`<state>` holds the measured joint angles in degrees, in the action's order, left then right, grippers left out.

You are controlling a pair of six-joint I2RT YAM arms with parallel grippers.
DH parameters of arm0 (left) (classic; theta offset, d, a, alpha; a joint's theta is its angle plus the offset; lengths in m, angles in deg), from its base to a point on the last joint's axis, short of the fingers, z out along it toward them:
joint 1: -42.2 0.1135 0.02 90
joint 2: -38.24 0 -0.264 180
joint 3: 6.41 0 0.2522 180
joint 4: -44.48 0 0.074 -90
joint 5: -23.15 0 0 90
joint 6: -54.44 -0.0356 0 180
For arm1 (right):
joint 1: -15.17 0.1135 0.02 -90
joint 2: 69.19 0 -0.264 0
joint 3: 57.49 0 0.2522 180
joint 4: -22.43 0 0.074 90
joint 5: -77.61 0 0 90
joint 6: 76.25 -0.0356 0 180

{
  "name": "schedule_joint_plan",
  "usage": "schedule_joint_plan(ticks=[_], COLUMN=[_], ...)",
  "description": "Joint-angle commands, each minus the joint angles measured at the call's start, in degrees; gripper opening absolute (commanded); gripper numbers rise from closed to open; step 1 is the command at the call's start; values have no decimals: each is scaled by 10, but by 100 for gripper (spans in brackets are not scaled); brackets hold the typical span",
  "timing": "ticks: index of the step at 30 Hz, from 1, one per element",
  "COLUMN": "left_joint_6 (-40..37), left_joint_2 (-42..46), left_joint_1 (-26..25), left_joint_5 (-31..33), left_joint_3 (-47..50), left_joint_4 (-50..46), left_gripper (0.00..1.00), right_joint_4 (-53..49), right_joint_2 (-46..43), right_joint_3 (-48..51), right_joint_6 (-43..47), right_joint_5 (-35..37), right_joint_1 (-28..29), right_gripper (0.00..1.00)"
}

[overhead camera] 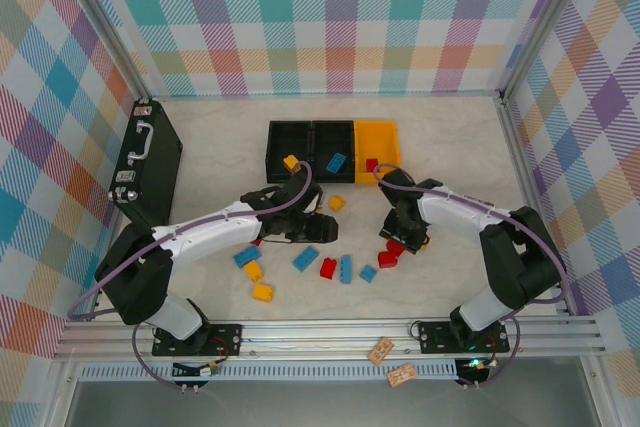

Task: Sort the legos into containers by color

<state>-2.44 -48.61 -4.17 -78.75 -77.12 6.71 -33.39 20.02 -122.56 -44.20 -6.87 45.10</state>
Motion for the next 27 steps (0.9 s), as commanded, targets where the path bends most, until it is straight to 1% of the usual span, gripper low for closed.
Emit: schedule_joint_plan(ticks=[1,3,6,10,14,19,27], left_joint_6=[-8,-8,-7,0,7,15,33], left_joint_2=[-4,-5,-3,2,13,26,41], left_joint_1=[-9,-9,-9,-8,-9,-9,-9], left_joint_5=[8,9,12,34,46,57,64], left_joint_3=[-15,-15,-15,-15,-14,-11,6], left_joint_4=[-16,-15,-15,-19,-17,-13,-4], left_gripper=[55,55,55,55,55,55,55], right_joint_4=[3,-1,-14,-36,-49,-64,-91], right_joint_2=[2,-5,-16,-25,-12,36,157], right_joint_3=[8,3,-15,-63,-126,-231,-394], right_joint_6=[6,14,31,62,100,147,190], right_joint_5=[-12,-10,-1,15,25,37,60], right_joint_1=[-4,-4,-4,-6,-22,-45,-82], right_gripper=[41,36,33,32,32,32,32])
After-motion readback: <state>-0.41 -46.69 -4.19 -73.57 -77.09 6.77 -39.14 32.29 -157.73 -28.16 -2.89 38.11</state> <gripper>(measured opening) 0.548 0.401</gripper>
